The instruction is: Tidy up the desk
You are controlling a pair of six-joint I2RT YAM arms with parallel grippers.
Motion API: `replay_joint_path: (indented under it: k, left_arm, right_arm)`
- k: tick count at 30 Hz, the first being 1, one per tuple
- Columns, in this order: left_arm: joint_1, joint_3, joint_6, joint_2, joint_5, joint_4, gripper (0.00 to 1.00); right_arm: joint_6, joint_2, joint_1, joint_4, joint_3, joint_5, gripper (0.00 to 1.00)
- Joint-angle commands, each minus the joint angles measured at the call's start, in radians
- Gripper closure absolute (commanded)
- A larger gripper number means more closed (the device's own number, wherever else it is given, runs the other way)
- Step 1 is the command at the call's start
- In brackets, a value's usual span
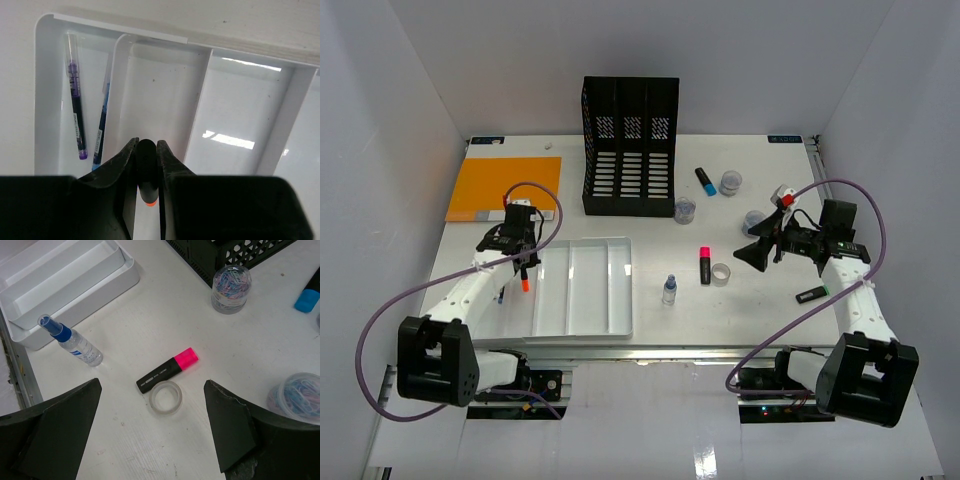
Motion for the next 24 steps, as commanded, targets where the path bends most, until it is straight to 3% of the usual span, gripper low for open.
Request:
replay_joint_path:
  k: [1, 4, 11, 13, 17, 20, 23, 24]
  left_arm:
    - [0.004, 0.001, 0.033, 0.049, -0.022, 0.018, 0.86]
    - [0.004, 0.000, 0.027, 0.071, -0.024, 0.020, 0.78]
    - [0.004, 0.000, 0.021, 0.047, -0.019, 0.014, 0.37]
    - [0.004, 0.003, 0.019, 0.037, -0.008, 0.011, 0.32]
    - [0.004, 0.015, 0.003, -0.004, 0.059, -0.003, 0.31]
    - [0.004, 0.028, -0.025, -0.064, 0.225, 0.016, 0.29]
    - [0.004, 0.016, -0.079, -0.155, 0.503, 0.062, 0.02]
    - [0.004, 0.004, -0.092, -0.183, 0.542, 0.090, 0.02]
  right_arm:
    - [-0.028, 0.012, -0.012, 0.008, -0.015, -0.031, 0.10]
    - [-0.033, 0.017, -0.012, 0.004, -0.017, -0.019, 0.10]
    - [-0.043, 0.050, -0.012, -0.014, 0.005, -0.002, 0.10]
    - [-0.050, 0.085, -0.010, -0.032, 0.045, 0.000, 0.10]
    - [-0.018, 0.216, 0.019, -0.075, 0.181, 0.084, 0.09]
    - [0.051, 0.345, 0.107, -0.065, 0.307, 0.246, 0.06]
    - [0.118, 0.461, 0.216, -0.066, 0.487, 0.469, 0.06]
    - [0.131, 0.510, 0.250, -0.066, 0.550, 0.526, 0.06]
